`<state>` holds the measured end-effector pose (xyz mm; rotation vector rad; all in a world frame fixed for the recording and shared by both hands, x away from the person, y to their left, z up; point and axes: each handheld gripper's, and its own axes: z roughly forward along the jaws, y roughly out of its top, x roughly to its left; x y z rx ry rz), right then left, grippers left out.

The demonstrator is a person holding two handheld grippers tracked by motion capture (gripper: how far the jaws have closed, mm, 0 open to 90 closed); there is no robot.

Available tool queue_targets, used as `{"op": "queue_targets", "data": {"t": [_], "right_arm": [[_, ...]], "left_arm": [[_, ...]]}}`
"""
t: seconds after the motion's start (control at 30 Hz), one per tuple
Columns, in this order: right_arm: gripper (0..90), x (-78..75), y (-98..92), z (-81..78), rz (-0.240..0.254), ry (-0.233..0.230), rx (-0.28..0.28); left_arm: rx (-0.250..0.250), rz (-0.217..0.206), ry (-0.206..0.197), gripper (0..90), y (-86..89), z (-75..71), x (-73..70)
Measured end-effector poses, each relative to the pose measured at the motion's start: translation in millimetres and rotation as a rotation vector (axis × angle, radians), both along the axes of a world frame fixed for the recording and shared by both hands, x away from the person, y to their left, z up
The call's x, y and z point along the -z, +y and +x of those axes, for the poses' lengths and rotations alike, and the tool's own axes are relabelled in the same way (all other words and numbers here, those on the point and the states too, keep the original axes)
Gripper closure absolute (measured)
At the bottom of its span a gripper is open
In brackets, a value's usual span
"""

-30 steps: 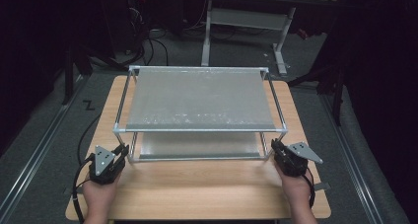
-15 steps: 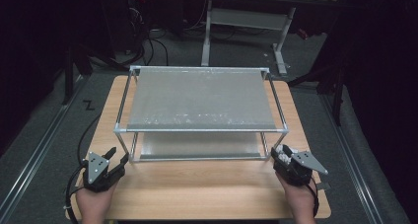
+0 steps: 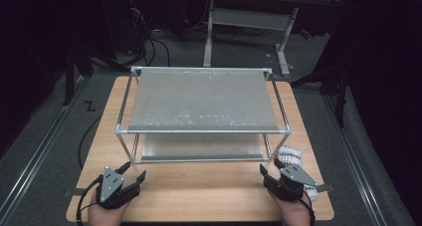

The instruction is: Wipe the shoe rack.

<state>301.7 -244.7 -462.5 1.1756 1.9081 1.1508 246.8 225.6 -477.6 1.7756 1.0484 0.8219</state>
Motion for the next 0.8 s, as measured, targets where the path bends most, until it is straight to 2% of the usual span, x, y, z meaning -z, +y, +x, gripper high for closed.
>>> {"op": "queue_targets", "data": {"t": [0.03, 0.1, 0.2, 0.27, 0.33, 0.5, 0.8], "right_arm": [[43.2, 0.0, 0.0, 0.0, 0.0, 0.0, 0.0], [41.1, 0.3, 9.5, -2.1, 0.006, 0.0, -0.038], [39.1, 2.3, 17.0, -2.7, 0.005, 0.011, -0.071], [38.4, 5.4, 22.6, -1.5, 0.012, 0.022, -0.092], [37.7, 9.7, 29.6, 0.1, -0.004, 0.036, -0.116], [37.7, 15.8, 38.9, -1.2, -0.032, 0.051, -0.15], [38.1, 17.5, 31.5, -0.9, -0.024, 0.064, -0.132]], "left_arm": [[0.0, 0.0, 0.0, 39.3, 0.0, 0.0, 0.0], [0.071, -0.011, 0.008, 38.5, -19.3, 1.7, 3.3], [0.167, -0.053, 0.044, 37.1, -39.4, 7.1, 11.3], [0.198, -0.035, 0.055, 35.7, -48.9, 10.3, 14.2], [0.223, -0.051, 0.062, 35.2, -55.2, 12.2, 16.5], [0.24, -0.011, 0.066, 34.9, -58.8, 10.6, 19.0], [0.25, -0.004, 0.062, 35.1, -59.6, 13.2, 18.6]]}}
